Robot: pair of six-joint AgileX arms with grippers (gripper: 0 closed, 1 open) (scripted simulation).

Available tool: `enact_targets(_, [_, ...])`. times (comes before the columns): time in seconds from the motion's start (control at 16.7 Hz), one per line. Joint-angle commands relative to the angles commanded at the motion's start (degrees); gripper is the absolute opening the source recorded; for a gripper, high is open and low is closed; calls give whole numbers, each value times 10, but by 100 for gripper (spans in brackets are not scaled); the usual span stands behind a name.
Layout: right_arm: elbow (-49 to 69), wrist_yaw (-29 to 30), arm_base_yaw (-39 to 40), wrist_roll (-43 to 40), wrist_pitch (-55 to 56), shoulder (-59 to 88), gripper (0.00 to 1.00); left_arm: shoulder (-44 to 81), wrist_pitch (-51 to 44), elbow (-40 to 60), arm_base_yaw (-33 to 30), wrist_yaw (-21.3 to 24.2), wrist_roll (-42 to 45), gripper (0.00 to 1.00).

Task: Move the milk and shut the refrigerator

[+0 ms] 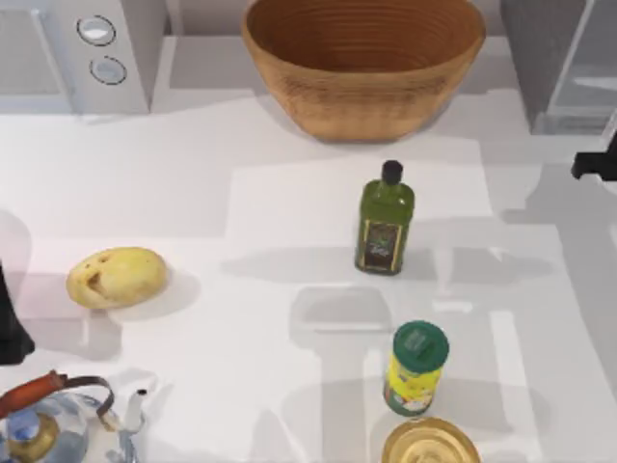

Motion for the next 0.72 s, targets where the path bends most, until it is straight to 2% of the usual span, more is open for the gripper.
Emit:
enact_targets(0.24, [-25, -52, -57, -9, 1, -51, 0, 0, 0, 0, 0, 0, 0, 100])
enact_targets(0.72, [-5, -66, -58, -9, -1, -32, 0, 0, 0, 0, 0, 0, 0, 100])
